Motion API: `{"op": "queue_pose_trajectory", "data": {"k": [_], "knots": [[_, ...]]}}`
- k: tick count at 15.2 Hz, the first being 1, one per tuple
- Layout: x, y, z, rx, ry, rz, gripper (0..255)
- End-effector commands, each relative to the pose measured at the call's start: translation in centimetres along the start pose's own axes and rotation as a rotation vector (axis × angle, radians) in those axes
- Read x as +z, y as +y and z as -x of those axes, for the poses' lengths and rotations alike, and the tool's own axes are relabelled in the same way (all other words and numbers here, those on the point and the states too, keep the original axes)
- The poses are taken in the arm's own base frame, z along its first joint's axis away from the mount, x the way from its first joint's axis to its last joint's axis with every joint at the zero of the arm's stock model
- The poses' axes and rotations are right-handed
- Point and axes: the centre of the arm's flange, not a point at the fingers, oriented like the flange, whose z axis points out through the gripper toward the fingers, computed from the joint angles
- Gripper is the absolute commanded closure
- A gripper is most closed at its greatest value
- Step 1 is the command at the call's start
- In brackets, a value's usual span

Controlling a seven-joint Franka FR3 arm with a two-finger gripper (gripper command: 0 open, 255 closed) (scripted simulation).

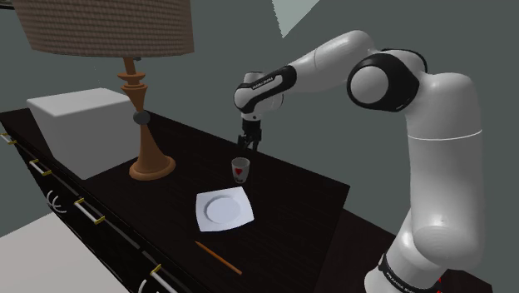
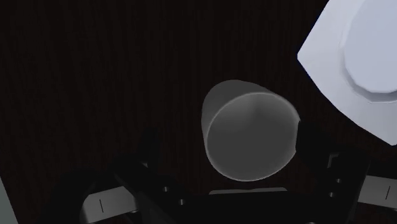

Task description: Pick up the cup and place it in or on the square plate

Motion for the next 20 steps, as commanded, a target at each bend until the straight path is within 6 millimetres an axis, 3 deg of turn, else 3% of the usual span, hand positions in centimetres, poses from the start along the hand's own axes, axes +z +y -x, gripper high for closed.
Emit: {"op": "queue_pose_trajectory", "data": {"k": [1, 10, 17, 18, 20], "knots": [[1.7, 0.8, -2.0, -0.003, -0.006, 0.003, 0], [6.2, 1.1, -2.6, -0.004, -0.007, 0.003, 0], [6.2, 1.1, -2.6, -0.004, -0.007, 0.003, 0], [6.2, 1.1, -2.6, -0.004, -0.007, 0.003, 255], [6.2, 1.1, -2.6, -0.004, -0.007, 0.003, 255]]}}
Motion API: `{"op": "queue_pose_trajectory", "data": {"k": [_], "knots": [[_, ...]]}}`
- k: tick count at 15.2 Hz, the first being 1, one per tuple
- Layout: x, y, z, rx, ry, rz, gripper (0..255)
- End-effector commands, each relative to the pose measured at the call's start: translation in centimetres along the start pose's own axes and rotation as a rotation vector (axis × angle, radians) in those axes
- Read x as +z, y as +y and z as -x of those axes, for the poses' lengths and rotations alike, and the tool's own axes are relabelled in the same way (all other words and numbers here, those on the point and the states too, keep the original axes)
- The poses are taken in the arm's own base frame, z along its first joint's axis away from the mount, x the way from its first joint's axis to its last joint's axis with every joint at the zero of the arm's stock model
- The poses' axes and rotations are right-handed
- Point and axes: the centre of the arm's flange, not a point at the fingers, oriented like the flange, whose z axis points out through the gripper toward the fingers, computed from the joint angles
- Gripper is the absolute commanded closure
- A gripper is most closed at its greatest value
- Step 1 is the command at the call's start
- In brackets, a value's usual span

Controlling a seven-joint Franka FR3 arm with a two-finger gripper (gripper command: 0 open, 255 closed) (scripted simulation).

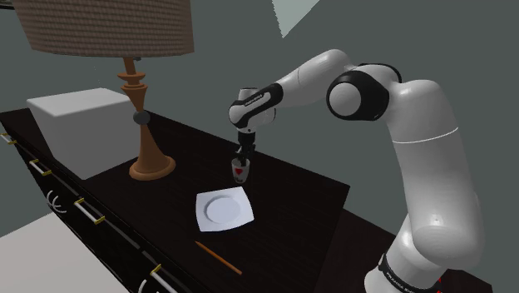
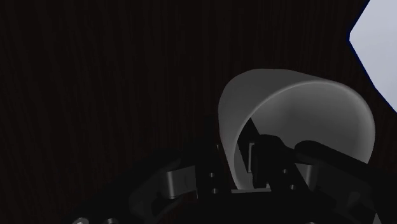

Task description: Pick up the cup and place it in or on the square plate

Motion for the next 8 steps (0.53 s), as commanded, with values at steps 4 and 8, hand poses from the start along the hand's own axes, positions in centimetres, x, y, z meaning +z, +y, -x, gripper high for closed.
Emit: {"op": "queue_pose_trajectory", "data": {"k": [4, 8], "knots": [[0.0, -0.02, 0.0, 0.0, 0.0, 0.0, 255], [-0.52, -0.05, 0.02, 0.0, 0.0, 0.0, 255]]}}
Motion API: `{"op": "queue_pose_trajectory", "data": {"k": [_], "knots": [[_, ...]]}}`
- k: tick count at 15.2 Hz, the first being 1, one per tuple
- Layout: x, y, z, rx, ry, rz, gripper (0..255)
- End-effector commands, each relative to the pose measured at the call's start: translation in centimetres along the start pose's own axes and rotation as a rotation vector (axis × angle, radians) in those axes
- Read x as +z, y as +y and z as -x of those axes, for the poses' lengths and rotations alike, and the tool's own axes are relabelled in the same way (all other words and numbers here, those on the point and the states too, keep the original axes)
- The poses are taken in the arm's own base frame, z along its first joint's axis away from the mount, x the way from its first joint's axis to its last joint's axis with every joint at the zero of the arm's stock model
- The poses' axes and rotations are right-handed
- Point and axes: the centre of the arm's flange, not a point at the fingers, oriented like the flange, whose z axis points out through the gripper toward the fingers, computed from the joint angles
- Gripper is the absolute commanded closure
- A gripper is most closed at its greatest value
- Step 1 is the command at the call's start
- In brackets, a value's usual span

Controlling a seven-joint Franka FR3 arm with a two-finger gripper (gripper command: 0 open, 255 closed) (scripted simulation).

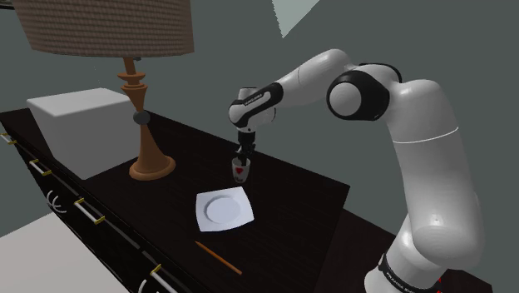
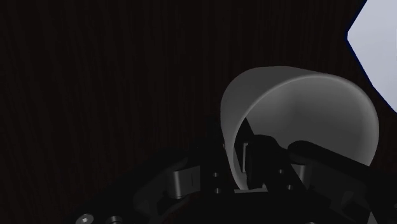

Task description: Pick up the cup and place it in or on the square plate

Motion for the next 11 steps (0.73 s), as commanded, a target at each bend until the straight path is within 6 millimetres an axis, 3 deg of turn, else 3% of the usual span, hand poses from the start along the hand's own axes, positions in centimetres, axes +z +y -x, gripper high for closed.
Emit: {"op": "queue_pose_trajectory", "data": {"k": [1, 11], "knots": [[-0.8, -0.1, 0.1, 0.0, -0.001, 0.0, 255], [-6.0, -0.6, 0.3, 0.0, -0.001, 0.0, 255]]}}
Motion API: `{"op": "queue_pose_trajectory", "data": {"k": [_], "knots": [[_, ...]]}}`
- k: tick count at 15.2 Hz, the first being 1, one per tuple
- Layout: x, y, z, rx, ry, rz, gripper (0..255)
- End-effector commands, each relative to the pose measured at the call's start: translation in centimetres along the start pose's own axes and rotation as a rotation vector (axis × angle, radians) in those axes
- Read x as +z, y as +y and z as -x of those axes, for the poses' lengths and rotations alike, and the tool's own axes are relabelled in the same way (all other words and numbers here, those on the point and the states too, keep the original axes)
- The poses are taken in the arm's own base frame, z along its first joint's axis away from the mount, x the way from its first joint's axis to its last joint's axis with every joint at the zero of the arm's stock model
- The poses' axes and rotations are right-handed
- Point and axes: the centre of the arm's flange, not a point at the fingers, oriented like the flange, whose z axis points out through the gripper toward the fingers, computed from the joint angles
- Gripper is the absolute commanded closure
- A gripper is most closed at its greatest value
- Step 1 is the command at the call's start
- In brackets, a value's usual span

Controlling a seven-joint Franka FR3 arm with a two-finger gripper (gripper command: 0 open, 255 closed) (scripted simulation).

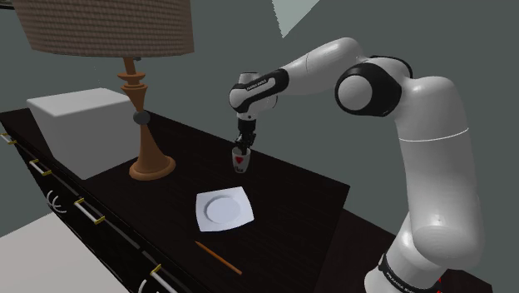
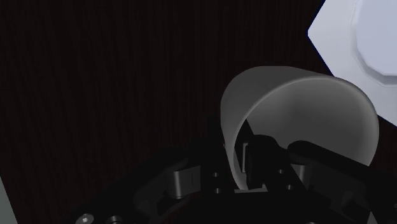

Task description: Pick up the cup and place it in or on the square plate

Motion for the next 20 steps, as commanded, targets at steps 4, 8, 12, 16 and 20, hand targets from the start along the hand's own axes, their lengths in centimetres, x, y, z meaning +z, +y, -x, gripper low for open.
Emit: {"op": "queue_pose_trajectory", "data": {"k": [4, 8, 12, 16, 20], "knots": [[-2.6, -0.3, 0.1, 0.0, 0.0, 0.0, 255], [-3.8, -1.6, 0.6, 0.0, 0.0, 0.0, 255], [-3.8, -6.7, 2.1, 0.0, 0.0, 0.0, 255], [-3.8, -11.7, 3.7, 0.0, 0.0, 0.0, 255], [-3.8, -16.8, 5.2, 0.0, 0.0, 0.0, 255]]}}
